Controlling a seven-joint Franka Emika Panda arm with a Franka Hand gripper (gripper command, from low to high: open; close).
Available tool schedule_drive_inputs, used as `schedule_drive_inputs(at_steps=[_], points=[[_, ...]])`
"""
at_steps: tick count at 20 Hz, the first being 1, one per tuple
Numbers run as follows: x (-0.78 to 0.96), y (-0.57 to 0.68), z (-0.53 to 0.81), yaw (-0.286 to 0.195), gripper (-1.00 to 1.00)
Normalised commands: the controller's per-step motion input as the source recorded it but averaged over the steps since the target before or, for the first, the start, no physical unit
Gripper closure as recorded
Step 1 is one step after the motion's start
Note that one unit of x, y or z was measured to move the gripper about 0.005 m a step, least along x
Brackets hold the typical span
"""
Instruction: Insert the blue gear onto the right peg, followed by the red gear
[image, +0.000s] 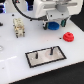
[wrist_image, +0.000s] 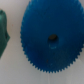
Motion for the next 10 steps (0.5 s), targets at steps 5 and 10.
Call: schedule_drive_inputs(at_steps=[5,10], points=[[-0.23,0.0,-0.04,0.0,1.0],[0.26,0.01,0.45,0.0,1.0]])
